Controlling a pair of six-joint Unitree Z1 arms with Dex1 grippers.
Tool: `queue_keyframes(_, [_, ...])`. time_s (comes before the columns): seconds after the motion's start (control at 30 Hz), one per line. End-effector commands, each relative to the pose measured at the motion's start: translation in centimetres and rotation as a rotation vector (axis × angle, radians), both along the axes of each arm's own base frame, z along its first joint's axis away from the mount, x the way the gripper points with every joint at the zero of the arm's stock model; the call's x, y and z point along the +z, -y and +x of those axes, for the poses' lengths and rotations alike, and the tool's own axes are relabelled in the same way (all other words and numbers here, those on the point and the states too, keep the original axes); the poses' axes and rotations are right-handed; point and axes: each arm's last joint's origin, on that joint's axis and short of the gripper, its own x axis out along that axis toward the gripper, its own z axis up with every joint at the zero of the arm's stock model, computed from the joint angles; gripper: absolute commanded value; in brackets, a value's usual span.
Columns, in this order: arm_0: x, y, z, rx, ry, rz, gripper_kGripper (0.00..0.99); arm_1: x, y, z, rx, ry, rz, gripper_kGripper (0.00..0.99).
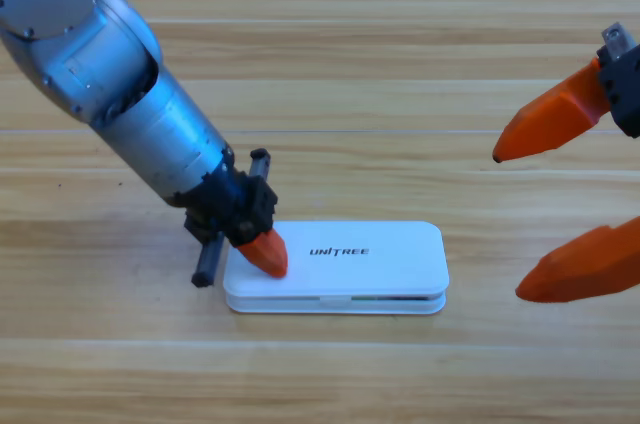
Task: Clean up eraser and pencils
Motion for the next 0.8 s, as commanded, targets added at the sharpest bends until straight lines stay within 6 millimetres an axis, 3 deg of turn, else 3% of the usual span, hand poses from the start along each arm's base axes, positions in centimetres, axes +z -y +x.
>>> queue_keyframes(0.03, [-2.8,1.4,-0.4,-0.02,-0.04,0.048,0.0,-1.7,-0.8,1.4,-0.026,-0.041,-0.029,0.988])
queue_keyframes(0.8, [-4.3,1.8,-0.5,-0.023,-0.053,0.065,0.0,-1.9,-1.0,1.5,-0.024,-0.048,-0.033,0.988])
